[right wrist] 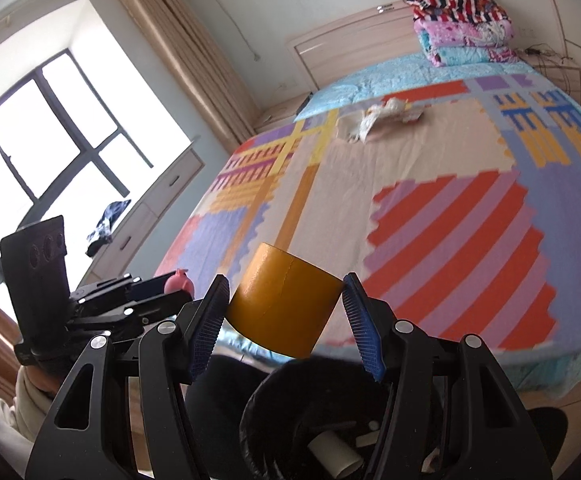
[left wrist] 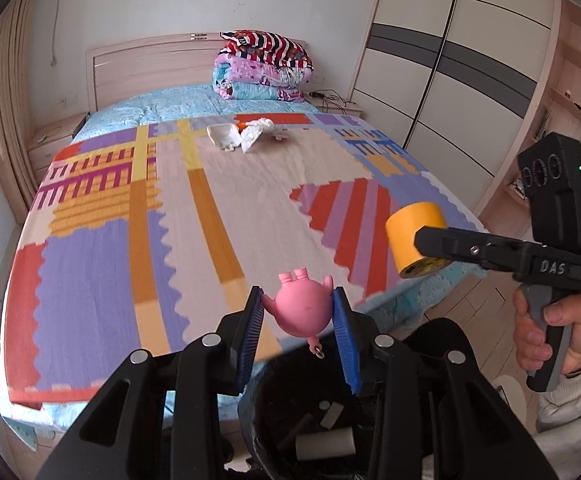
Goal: Collect trash
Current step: 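Carry the pink pig and yellow tape roll over the trash bin with both tools, then open both tools to drop the pig and tape roll into the bin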
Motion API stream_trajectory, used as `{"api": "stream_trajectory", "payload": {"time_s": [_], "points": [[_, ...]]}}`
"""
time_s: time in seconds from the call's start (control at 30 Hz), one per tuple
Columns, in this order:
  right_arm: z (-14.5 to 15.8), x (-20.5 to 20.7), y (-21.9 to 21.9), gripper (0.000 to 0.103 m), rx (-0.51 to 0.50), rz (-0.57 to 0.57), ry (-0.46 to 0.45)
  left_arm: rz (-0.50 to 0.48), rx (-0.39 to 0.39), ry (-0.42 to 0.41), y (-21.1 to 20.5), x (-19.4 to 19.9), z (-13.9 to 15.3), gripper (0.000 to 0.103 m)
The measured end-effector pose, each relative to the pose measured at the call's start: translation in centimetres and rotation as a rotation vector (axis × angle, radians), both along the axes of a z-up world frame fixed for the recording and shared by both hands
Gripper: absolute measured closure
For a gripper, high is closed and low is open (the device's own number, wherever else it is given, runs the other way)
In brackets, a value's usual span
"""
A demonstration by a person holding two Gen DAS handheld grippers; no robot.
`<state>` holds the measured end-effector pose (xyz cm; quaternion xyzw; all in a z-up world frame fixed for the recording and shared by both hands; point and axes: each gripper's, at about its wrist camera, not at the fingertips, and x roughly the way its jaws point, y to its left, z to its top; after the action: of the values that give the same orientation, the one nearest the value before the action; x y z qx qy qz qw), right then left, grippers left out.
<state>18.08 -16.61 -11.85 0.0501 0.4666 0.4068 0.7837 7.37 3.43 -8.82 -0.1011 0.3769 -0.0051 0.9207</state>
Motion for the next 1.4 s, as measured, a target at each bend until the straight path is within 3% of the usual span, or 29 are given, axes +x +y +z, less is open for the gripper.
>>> {"api": "stream_trajectory", "payload": {"time_s": [0.27,0.53,0.77,1.0,1.4], "points": [[-3.3,-3.4,0.0,0.045,-0.039,0.055,0.063,-0.077,-0.018,0.074,-2.5,-2.7,-2.8,0.069],[-6.8,-5.3,0.7,0.045,-0.097,0.112,0.116,-0.072,-0.066,0.197,-2.5,-3.3,-7.7,0.069],[-11.1,-5.9,0.9,0.045,-0.188,0.139,0.171,-0.087,-0.088,0.289,-2.7,-2.4,-11.3,0.069],[-15.1,-7.3,1.8,0.045,-0.336,0.182,0.163,-0.103,-0.095,0.385,-3.6,-1.2,-15.2,0.069],[-18.0,-7.6,2.3,0.044,-0.434,0.211,0.195,-0.127,-0.086,0.482,-5.4,0.0,-19.3,0.069]]}}
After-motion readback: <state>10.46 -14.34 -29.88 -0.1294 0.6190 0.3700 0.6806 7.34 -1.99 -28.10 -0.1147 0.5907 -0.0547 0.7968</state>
